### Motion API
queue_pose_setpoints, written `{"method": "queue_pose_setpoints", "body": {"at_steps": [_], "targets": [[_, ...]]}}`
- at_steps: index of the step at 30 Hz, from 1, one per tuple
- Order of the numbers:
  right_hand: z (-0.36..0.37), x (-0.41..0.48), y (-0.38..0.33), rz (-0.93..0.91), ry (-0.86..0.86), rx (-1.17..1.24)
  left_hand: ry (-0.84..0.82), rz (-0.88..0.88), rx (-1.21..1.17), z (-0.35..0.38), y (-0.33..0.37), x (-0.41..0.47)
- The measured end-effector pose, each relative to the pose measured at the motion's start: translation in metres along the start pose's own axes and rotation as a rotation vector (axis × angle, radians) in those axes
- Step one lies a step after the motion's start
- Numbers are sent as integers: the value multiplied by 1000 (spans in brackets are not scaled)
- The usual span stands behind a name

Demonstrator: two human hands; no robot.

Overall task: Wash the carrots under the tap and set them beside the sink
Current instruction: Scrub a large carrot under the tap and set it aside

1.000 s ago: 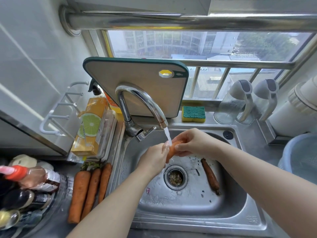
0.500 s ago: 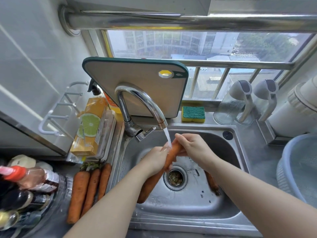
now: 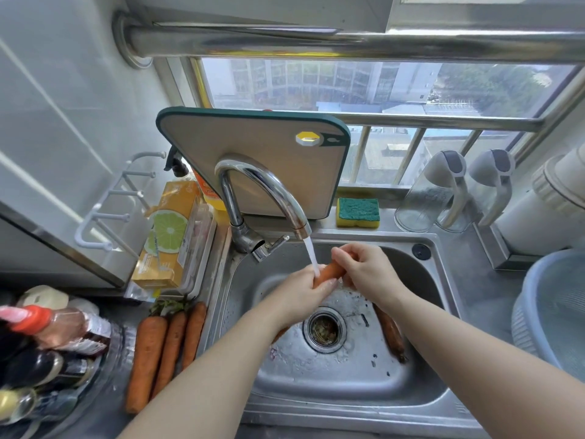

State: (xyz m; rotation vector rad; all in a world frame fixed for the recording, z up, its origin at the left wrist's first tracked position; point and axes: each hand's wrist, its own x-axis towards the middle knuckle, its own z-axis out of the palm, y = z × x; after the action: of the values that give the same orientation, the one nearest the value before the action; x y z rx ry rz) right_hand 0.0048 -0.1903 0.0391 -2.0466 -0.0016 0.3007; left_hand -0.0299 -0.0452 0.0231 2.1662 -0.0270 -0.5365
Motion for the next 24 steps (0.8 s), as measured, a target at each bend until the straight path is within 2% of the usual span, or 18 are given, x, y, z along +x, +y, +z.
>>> {"method": "queue_pose_setpoints", "body": {"at_steps": [2,4,8,12,17,20,24], "targets": [[3,1,-3,34,-3,1,60,23,122,6,-5,-1],[5,-1,-7,48,-78,29,136,53,130,10,-7,-2],[6,-8,-10,54,-196,235,214,42,-65,9,-9,-4],[0,-14,-4,99,-315,452,188,-39,-311,12,-10,-1],[0,-18,-1,-53,-261,83,34,-142,-416,7,-8,0],[2,-16,0,-93,-215,66,32,-142,-446,7,-10,0],[2,-13,1,-61,-137,132,77,-28,-194,4,-12,-2]]}}
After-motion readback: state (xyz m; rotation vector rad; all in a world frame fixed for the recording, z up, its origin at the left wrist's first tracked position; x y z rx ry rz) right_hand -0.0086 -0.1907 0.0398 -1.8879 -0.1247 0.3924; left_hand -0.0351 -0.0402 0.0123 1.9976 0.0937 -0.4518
